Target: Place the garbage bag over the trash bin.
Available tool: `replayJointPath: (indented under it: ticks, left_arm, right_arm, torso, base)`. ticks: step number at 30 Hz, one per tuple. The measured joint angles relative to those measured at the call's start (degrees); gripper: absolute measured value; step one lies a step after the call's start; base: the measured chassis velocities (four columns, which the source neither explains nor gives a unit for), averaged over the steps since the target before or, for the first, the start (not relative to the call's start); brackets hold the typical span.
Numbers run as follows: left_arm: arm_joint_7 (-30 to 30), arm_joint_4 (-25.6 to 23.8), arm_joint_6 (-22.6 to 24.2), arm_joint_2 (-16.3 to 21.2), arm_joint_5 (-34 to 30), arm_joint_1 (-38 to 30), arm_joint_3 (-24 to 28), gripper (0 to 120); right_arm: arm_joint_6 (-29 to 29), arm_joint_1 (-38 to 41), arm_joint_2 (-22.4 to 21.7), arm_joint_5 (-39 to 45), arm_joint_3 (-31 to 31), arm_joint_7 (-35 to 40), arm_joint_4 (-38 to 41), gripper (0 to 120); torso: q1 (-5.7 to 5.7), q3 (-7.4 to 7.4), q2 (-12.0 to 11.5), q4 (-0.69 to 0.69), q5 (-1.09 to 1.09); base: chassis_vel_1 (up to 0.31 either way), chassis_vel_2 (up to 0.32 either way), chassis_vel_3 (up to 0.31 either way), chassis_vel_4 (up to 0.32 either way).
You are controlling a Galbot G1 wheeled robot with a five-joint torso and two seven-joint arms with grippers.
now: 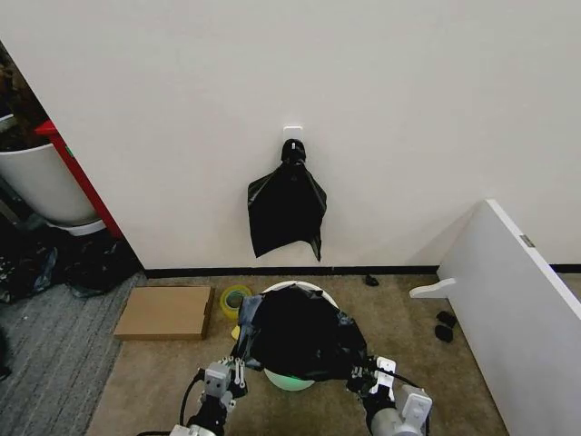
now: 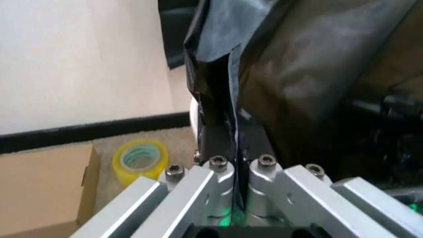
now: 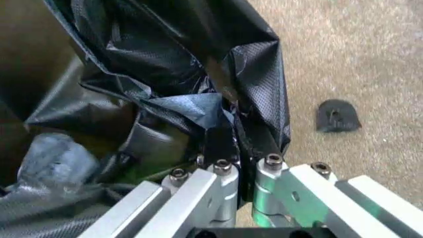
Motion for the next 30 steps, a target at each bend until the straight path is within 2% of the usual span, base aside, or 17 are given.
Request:
replayJointPath:
  ticks: [9, 16, 30]
  left_arm:
    - [0.32, 2.27, 1.66, 2.75, -2.59, 0.38, -0.34, 0]
    - [0.18, 3.85, 3.06, 3.24, -3.27, -0.89, -0.04, 0]
    - [-0.12, 7.43, 6.26, 4.31, -4.51, -5.49, 1.29, 0]
  right_arm:
    - [-4.48, 4.74, -1.61, 3.34, -0.06, 1.00, -2.32, 0]
    - [-6.47, 7.18, -2.03, 4.84, -0.42, 1.44, -3.98, 0]
    - [-7.73, 8.50, -1.83, 3.51, -0.46, -0.01, -7.39, 0]
  torso:
    - [0.00, 0.01, 0.00, 0.00, 0.00]
    - [0.00, 0.01, 0.00, 0.00, 0.00]
    - [0.00, 0.01, 0.00, 0.00, 0.00]
  base:
    - [0.000, 0.000, 0.000, 0.000]
    - [0.000, 0.000, 0.000, 0.000]
    - [0.000, 0.000, 0.000, 0.000]
